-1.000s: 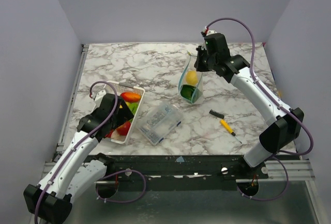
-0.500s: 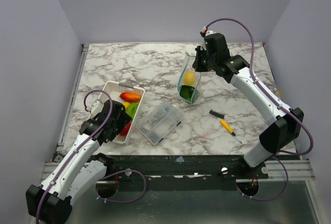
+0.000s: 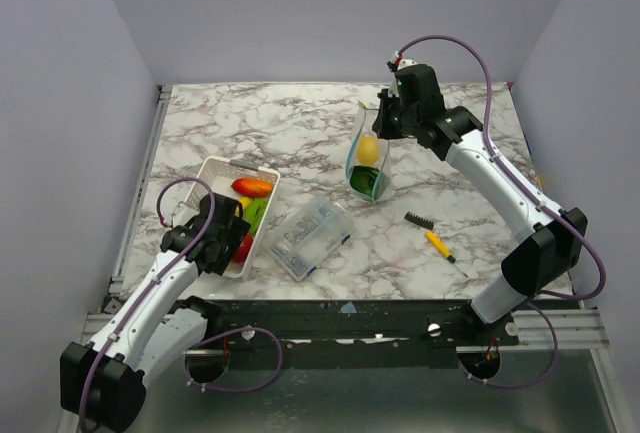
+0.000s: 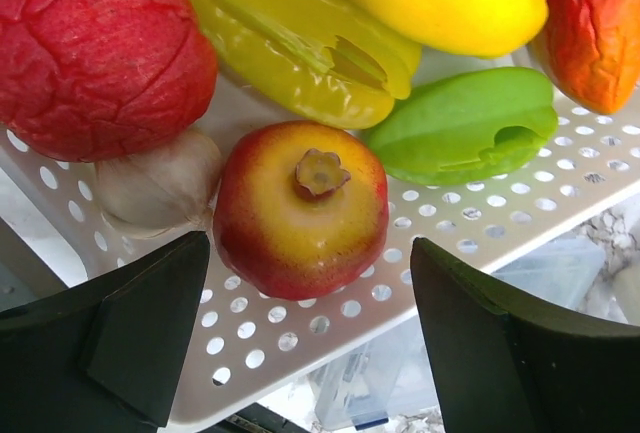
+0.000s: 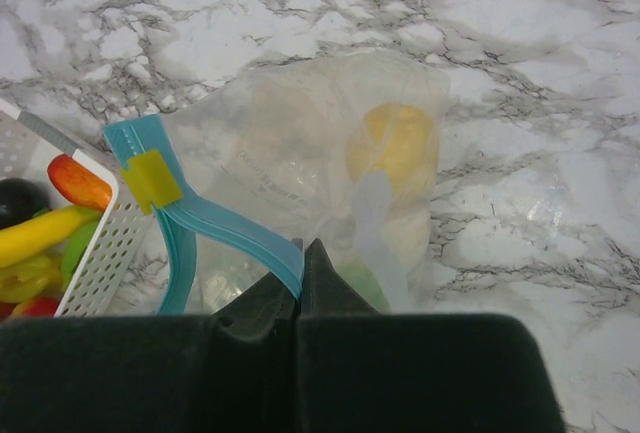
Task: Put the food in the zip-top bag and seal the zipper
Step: Pick up the fake fruit from the bin.
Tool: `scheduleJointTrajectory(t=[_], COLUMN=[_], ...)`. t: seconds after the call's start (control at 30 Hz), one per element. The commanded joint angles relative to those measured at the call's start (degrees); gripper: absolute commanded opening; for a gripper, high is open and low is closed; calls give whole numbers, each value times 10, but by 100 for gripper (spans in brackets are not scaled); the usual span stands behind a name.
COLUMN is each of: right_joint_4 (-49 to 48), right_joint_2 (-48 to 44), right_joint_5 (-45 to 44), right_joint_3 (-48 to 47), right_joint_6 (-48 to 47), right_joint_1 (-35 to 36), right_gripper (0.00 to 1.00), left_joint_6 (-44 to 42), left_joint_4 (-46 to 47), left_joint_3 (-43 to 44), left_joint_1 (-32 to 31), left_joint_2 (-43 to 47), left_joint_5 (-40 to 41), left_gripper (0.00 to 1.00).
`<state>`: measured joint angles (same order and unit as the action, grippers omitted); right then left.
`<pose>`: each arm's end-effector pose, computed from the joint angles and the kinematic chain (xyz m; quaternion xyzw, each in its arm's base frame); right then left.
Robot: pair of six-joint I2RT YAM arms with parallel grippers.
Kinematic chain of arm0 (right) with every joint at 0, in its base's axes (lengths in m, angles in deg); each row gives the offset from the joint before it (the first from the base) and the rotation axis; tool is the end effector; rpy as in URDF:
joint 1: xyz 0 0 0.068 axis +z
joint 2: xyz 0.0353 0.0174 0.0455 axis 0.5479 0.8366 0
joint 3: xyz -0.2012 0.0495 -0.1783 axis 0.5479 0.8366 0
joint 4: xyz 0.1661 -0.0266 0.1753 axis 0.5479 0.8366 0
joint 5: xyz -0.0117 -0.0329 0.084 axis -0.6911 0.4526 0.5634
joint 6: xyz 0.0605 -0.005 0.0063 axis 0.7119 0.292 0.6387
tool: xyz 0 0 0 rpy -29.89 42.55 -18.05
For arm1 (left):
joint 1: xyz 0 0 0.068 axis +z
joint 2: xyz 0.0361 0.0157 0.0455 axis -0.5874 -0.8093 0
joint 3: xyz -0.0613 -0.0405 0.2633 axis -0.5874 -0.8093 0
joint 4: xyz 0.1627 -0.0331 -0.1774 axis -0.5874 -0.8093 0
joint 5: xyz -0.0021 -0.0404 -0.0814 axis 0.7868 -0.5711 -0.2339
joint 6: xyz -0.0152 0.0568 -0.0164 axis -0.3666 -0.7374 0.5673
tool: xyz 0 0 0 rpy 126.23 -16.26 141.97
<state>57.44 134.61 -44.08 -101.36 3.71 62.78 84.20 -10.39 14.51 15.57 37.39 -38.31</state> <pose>0.3087 0.1707 0.3717 -0.0692 0.8837 0.1533 0.4368 0.1240 -0.0327 0.2124 -0.5125 0.8135 -0.0994 0.2563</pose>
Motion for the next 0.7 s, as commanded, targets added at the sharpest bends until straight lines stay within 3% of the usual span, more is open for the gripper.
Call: scheduleJointTrajectory(t=[0.0, 0.37, 0.67], right_joint_4=[-13, -19, -9], right_joint_2=[-6, -15, -9], right_joint_5=[17, 5, 9], right_joint_3=[-4, 5, -9], right_joint_6=[8, 4, 1], right_joint_1=[1, 1, 1], right_gripper=[0, 0, 0], left_joint_6=[25, -3, -5], left_joint_4=[-3, 26, 22], left_joint_3=[8, -3, -10], left_joint_1=[7, 10, 11], left_joint_2=[-27, -65, -38], left_joint_5=[-5, 0, 9], left_gripper=[83, 81, 57])
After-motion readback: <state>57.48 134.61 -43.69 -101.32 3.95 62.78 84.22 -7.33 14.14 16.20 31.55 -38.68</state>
